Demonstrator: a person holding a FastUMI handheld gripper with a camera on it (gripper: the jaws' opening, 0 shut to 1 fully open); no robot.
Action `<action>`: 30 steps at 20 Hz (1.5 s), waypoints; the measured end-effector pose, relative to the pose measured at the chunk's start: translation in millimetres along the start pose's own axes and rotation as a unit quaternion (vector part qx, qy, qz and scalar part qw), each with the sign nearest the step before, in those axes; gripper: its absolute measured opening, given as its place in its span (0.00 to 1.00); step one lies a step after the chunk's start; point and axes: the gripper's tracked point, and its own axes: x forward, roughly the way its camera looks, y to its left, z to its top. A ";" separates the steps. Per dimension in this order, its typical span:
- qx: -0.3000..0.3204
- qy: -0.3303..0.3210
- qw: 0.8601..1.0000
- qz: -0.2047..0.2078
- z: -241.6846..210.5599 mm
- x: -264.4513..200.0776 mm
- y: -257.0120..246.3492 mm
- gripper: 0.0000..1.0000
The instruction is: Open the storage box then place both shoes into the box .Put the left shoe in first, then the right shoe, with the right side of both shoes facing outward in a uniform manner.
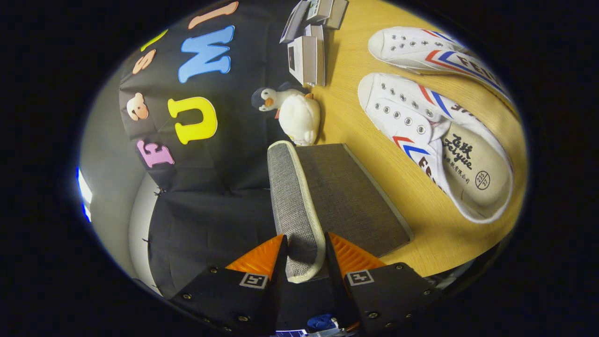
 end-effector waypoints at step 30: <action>-0.178 0.014 0.983 0.034 -22.1 -11.3 139.2 0.00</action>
